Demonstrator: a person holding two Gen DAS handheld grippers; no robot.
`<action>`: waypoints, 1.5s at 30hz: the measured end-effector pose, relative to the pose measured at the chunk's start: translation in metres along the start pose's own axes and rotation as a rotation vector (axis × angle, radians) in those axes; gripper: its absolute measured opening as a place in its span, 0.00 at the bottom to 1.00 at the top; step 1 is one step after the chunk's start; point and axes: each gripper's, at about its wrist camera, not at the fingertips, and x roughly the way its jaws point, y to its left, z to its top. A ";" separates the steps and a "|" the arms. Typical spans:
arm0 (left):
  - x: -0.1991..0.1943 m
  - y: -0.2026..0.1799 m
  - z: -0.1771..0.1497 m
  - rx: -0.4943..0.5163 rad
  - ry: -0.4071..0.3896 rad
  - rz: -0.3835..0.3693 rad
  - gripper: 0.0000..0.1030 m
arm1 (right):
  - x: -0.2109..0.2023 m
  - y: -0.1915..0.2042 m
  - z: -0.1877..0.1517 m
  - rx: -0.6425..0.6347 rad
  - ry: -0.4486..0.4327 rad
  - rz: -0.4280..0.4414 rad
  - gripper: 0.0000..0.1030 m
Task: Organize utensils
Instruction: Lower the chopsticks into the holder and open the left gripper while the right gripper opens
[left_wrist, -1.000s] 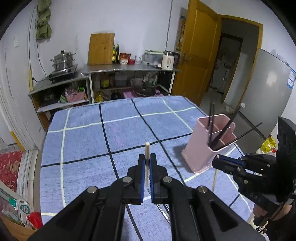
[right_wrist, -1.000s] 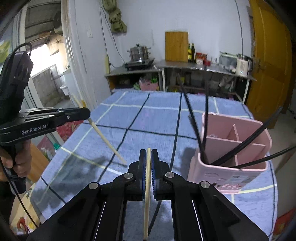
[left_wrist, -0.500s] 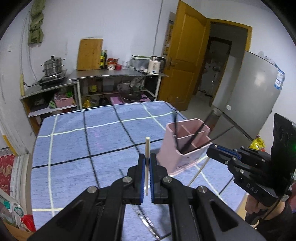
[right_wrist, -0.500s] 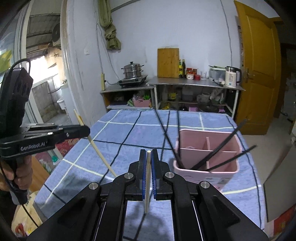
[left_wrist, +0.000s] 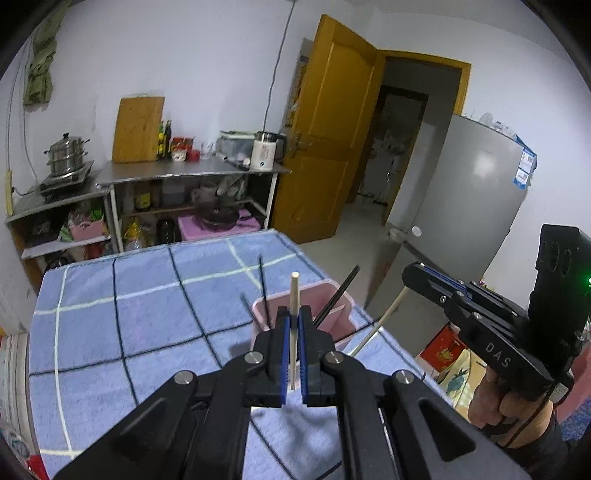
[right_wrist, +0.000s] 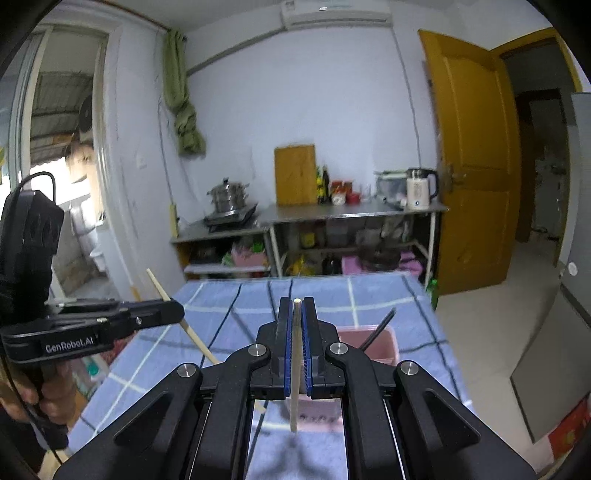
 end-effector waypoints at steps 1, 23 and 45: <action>0.002 -0.002 0.005 0.003 -0.002 -0.001 0.05 | 0.000 -0.002 0.005 0.004 -0.017 -0.002 0.05; 0.088 0.022 -0.013 -0.053 0.079 -0.019 0.05 | 0.065 -0.019 -0.019 0.011 0.026 -0.047 0.05; 0.062 0.017 -0.024 -0.030 0.042 -0.007 0.17 | 0.041 -0.022 -0.031 0.003 0.054 -0.075 0.09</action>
